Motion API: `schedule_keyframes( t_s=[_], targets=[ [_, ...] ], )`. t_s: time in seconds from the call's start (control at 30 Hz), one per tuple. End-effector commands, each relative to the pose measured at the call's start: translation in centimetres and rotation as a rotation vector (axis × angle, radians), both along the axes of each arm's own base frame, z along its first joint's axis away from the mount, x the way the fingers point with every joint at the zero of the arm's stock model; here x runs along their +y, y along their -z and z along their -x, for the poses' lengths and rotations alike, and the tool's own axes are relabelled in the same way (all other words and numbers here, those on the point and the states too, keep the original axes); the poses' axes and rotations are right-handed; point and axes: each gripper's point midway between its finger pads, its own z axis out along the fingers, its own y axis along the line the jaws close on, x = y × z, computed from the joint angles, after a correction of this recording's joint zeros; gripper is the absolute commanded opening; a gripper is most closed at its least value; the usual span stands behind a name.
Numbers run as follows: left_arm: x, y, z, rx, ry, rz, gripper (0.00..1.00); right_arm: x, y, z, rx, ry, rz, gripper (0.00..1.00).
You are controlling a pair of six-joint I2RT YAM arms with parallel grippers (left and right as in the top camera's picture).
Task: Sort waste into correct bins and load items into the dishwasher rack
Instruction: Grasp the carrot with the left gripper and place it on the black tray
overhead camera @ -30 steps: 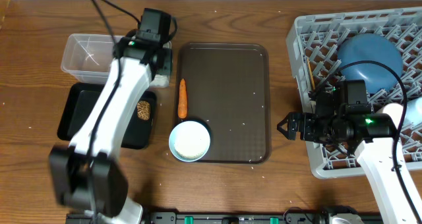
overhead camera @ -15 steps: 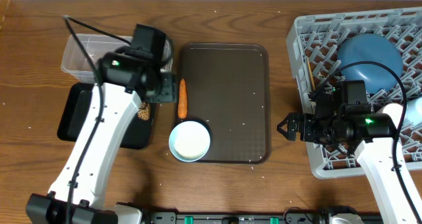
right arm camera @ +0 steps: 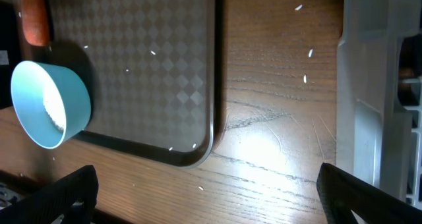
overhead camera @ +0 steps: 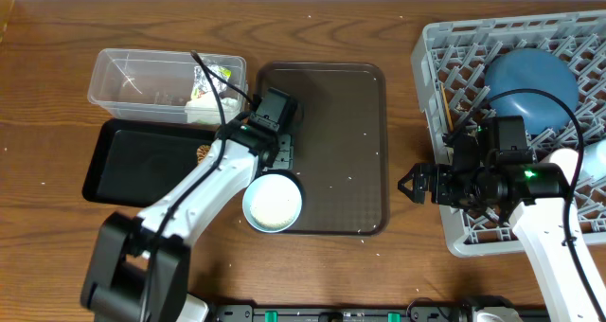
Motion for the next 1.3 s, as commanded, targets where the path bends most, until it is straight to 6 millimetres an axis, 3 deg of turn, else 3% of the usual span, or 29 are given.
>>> schedule_keyframes(
  t_s=[0.0,0.17,0.33,0.47,0.63,0.7,0.87,1.27],
  targets=[
    [0.7,1.1,-1.3,-0.027,-0.050,-0.029,0.72,0.5,-0.1,0.2,0.008,-0.007,-0.013,0.99],
    [-0.9,4.1,-0.9,0.056,-0.020,0.032,0.70,0.5,-0.1,0.2,0.009,-0.007,-0.012,0.99],
    [-0.8,6.1,-0.6,0.103,-0.019,0.015,0.62,0.5,0.1,0.3,0.012,-0.007,-0.012,0.99],
    [-0.9,6.7,-0.6,0.110,-0.020,0.013,0.52,0.5,0.2,0.4,0.015,-0.007,-0.012,0.99],
    [-1.0,6.6,-0.9,0.099,-0.019,0.020,0.31,0.5,0.4,0.5,0.019,-0.007,-0.011,0.99],
    [-1.1,6.4,-1.0,0.094,-0.018,0.023,0.30,0.5,0.4,0.5,0.020,-0.007,-0.011,0.99],
    [-1.4,3.9,-1.7,0.060,-0.017,0.040,0.29,0.5,0.4,0.5,0.020,-0.007,-0.011,0.99],
    [-1.0,-6.5,-1.5,-0.145,-0.020,0.134,0.30,0.5,0.3,0.3,0.014,-0.007,-0.012,0.99]
  ],
)
